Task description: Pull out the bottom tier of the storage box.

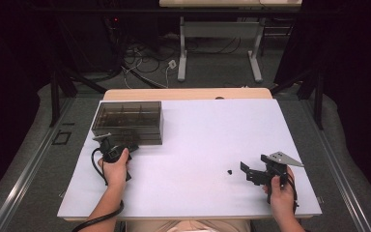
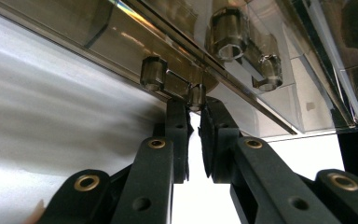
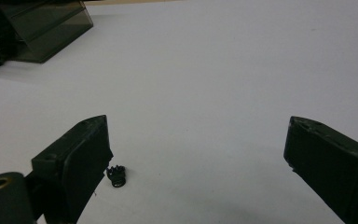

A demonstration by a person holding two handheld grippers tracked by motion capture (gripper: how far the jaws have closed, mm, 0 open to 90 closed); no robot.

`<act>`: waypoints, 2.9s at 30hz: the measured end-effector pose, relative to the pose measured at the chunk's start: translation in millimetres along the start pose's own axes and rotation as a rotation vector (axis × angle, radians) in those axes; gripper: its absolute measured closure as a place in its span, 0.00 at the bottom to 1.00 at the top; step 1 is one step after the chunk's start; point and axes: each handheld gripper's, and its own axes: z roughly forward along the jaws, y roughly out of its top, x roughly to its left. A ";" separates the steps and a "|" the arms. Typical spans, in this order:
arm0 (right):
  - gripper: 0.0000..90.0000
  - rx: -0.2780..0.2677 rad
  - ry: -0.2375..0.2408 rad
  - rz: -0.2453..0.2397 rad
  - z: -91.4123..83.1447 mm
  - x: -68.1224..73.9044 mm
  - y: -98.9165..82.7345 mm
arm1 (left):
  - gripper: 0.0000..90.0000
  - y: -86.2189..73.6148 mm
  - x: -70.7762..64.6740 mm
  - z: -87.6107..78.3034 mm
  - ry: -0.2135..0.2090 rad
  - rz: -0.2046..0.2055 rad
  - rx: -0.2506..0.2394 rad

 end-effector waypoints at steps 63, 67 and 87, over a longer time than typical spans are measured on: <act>0.08 0.004 0.005 0.012 -1.8 -0.2 0.4 | 0.92 -9.9 0.8 -6.7 -0.008 -0.033 -0.014; 0.08 0.006 0.010 0.011 -1.8 -0.3 0.5 | 0.92 -10.8 0.6 -7.1 -0.007 -0.036 -0.016; 0.08 0.005 0.004 0.014 -1.8 -0.1 0.4 | 0.92 -14.2 1.1 -9.6 -0.006 -0.041 -0.020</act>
